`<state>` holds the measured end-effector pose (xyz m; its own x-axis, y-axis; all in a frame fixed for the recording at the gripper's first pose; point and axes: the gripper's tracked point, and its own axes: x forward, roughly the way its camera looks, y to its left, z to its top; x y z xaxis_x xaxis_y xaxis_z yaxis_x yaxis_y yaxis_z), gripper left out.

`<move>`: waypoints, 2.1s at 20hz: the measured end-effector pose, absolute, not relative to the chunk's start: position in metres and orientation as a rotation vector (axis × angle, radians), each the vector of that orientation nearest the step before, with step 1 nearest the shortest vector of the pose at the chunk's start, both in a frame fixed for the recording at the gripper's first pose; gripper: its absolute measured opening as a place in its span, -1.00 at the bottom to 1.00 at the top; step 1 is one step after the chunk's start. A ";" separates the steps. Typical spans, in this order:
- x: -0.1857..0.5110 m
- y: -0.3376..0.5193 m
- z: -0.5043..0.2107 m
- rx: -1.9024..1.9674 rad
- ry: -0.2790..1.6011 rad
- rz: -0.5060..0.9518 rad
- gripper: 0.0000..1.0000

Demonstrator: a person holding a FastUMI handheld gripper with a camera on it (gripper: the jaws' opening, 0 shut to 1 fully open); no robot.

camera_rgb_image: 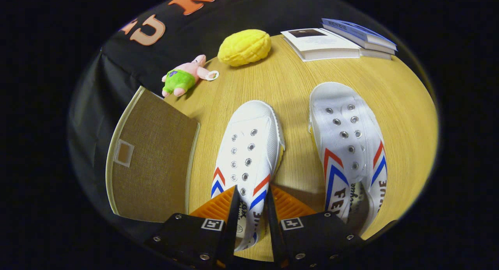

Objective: Open the storage box then place both shoes into the box .Put the left shoe in first, then the right shoe, with the right side of both shoes facing outward in a uniform manner.

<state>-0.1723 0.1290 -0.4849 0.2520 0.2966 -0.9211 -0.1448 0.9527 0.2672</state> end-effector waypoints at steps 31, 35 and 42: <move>-0.161 0.347 -0.308 0.262 1.091 0.731 -0.88; -0.176 0.372 -0.324 0.133 1.107 0.802 -0.88; -0.200 0.391 -0.354 -0.139 1.168 0.890 -0.87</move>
